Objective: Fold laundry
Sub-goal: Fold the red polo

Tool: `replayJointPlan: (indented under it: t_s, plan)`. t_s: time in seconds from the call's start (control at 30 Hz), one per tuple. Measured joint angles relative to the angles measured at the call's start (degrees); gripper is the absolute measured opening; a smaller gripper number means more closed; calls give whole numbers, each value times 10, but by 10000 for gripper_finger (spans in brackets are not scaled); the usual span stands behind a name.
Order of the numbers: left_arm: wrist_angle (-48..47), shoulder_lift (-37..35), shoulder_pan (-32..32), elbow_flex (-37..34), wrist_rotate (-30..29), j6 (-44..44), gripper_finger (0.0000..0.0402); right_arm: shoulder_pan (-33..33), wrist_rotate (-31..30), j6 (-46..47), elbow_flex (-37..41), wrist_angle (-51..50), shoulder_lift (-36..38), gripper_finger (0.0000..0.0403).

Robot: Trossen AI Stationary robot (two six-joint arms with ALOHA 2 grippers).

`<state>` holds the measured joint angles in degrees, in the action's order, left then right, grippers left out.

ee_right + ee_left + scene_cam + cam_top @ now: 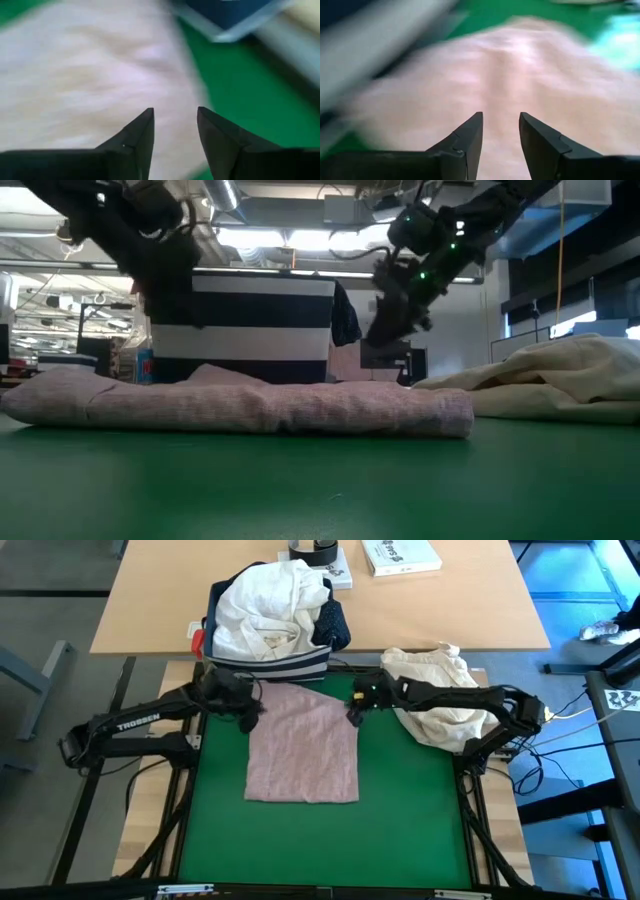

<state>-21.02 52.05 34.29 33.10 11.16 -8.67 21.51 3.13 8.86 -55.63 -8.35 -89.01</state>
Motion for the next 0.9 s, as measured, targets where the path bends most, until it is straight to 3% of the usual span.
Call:
replayJointPlan:
  t_s: [0.1,0.23,0.37,0.6,0.7,0.9]
  plan:
    - [8,3,-47,-8,89,-22,126,-31,107,13,0,30,-1,155]
    - [1,7,-140,-43,107,-68,121,-97,108,-2,0,29,-18,155]
    - [1,7,-240,-68,76,-123,115,-157,85,-3,0,51,-44,156]
    - [5,28,-391,-109,-27,-219,112,-230,40,-3,0,77,-108,156]
    - [5,45,-433,-137,-64,-260,111,-257,10,-2,0,80,-144,156]
    - [-13,68,-483,-162,-81,-296,111,-308,-70,30,-3,1,-168,156]
